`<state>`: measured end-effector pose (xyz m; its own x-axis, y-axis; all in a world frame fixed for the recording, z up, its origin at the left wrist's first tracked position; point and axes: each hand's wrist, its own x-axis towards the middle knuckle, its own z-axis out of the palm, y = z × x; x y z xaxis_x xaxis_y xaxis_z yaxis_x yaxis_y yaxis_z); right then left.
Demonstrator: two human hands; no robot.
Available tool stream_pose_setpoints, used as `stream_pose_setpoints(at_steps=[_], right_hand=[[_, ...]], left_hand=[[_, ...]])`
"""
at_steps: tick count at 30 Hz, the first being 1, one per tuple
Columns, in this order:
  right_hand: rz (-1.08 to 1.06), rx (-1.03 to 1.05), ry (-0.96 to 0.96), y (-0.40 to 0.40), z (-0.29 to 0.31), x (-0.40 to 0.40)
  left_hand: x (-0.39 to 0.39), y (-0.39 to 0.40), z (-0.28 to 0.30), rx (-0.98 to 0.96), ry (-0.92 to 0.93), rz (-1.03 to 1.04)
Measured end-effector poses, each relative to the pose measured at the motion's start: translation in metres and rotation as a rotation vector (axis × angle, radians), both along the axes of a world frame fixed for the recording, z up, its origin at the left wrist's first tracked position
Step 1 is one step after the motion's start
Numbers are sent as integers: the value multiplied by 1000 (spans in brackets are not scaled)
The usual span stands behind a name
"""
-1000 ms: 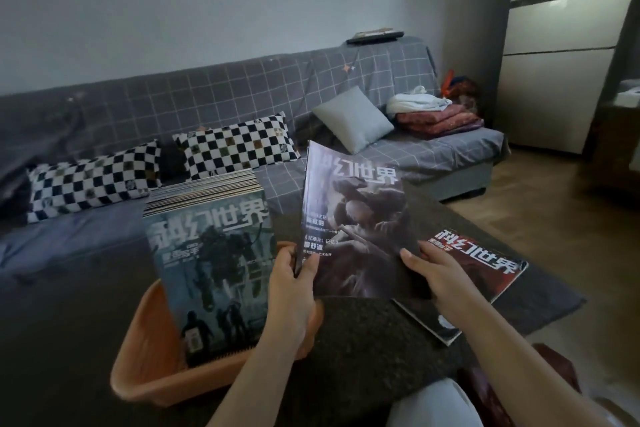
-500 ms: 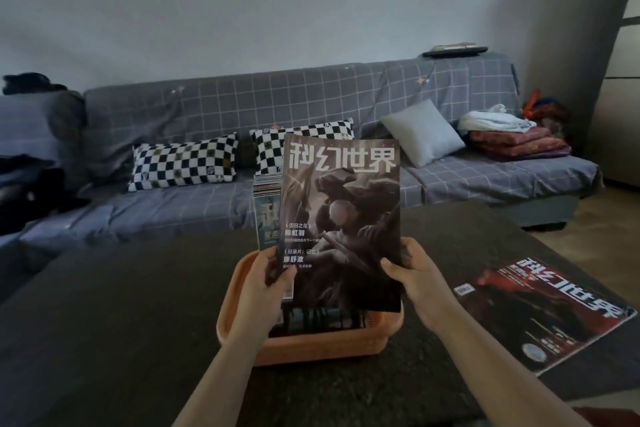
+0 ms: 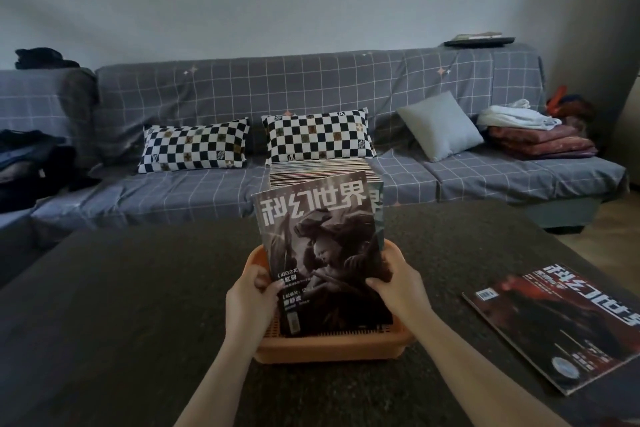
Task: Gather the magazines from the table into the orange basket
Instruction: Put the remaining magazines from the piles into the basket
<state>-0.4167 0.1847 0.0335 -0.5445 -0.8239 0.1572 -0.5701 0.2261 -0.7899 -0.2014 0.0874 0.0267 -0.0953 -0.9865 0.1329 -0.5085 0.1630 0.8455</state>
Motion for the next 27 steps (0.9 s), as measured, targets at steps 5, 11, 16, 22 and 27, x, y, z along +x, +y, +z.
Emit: stream_pose_setpoints(at_steps=[5, 11, 16, 22, 27], right_hand=[[-16, -28, 122, 2, -6, 5], [-79, -71, 82, 1, -7, 5], [-153, -91, 78, -4, -10, 6], [-59, -119, 106, -14, -17, 3], [-60, -119, 113, -17, -20, 0]], left_hand=[[-3, 2, 1, -94, -4, 38], [-6, 6, 3, -137, -26, 66], [-5, 6, 1, -155, -24, 73], [-9, 10, 2, -160, -162, -62], [-12, 11, 4, -128, -213, -79]])
